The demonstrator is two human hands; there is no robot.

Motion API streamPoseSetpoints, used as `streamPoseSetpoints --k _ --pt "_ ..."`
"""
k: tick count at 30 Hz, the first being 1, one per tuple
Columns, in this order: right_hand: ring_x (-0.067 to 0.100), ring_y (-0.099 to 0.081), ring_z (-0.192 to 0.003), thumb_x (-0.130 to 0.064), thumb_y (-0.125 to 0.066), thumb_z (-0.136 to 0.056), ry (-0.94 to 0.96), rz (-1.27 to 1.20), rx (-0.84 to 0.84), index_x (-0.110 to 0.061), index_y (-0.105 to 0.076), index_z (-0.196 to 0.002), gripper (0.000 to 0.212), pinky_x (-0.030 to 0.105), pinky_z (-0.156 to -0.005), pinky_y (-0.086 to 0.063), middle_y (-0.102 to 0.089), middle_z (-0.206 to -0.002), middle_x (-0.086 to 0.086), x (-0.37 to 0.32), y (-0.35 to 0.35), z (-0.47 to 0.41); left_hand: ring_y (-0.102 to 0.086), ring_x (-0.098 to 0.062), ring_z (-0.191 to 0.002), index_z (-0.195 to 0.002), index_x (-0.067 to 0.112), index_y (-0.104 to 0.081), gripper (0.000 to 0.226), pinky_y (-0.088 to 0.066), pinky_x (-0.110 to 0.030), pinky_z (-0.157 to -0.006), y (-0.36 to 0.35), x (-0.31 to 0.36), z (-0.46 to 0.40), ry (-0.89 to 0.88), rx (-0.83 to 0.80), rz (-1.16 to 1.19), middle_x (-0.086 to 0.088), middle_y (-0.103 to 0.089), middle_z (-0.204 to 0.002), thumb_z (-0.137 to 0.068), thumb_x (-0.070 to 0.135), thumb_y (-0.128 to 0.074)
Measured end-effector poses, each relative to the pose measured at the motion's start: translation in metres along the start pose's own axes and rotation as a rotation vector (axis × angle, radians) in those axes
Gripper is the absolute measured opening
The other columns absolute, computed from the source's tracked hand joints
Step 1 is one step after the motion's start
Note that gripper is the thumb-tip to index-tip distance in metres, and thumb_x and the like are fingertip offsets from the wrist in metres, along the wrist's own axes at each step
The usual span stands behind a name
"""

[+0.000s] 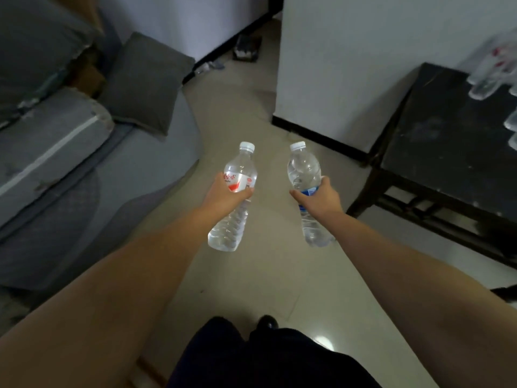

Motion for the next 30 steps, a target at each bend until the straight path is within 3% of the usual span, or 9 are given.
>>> streamPoseSetpoints --k 3,11,23,30 --pt "0.027 -0.060 -0.105 -0.040 -0.075 -0.080 -0.035 -0.036 0.049 -0.010 -0.044 -0.123 0.061 0.033 -0.082 -0.047 -0.060 -0.119 0.008 0.008 0.023 -0.025 -0.061 -0.016 -0.095 -0.115 0.019 -0.045 0.060 -0.047 -0.028 -0.078 -0.029 0.028 -0.036 -0.038 -0.050 -0.011 0.005 -0.059 -0.106 -0.070 0.039 -0.079" --pt "0.025 -0.060 -0.108 -0.038 -0.074 -0.081 -0.140 -0.103 0.181 -0.010 -0.042 -0.128 0.063 0.029 -0.079 -0.045 -0.058 -0.123 0.010 0.026 0.077 -0.103 -0.059 -0.016 -0.101 -0.124 0.018 -0.043 0.069 -0.048 -0.032 -0.088 -0.111 0.104 -0.132 -0.148 -0.215 -0.050 0.008 -0.054 -0.108 -0.070 0.042 -0.079" --pt "0.020 -0.059 -0.098 -0.034 -0.073 -0.083 -0.237 -0.218 0.395 -0.010 -0.043 -0.128 0.059 0.029 -0.078 -0.046 -0.059 -0.117 0.009 0.011 0.151 -0.232 -0.059 -0.018 -0.094 -0.119 0.019 -0.041 0.063 -0.049 -0.033 -0.081 -0.196 0.245 -0.277 -0.351 -0.438 -0.201 0.004 -0.057 -0.109 -0.073 0.043 -0.077" --pt "0.019 -0.059 -0.098 -0.036 -0.073 -0.082 -0.389 -0.291 0.499 -0.012 -0.042 -0.127 0.059 0.030 -0.081 -0.049 -0.058 -0.117 0.007 0.059 0.202 -0.263 -0.057 -0.017 -0.092 -0.121 0.020 -0.037 0.063 -0.047 -0.029 -0.069 -0.285 0.305 -0.304 -0.406 -0.587 -0.293 0.002 -0.055 -0.111 -0.075 0.043 -0.075"
Point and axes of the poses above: each hand's wrist, its own z-axis away from the middle knuckle, its own y-axis out of the back of the hand, x = y × z, the point moved 9 cm from there along -z, towards the middle knuckle
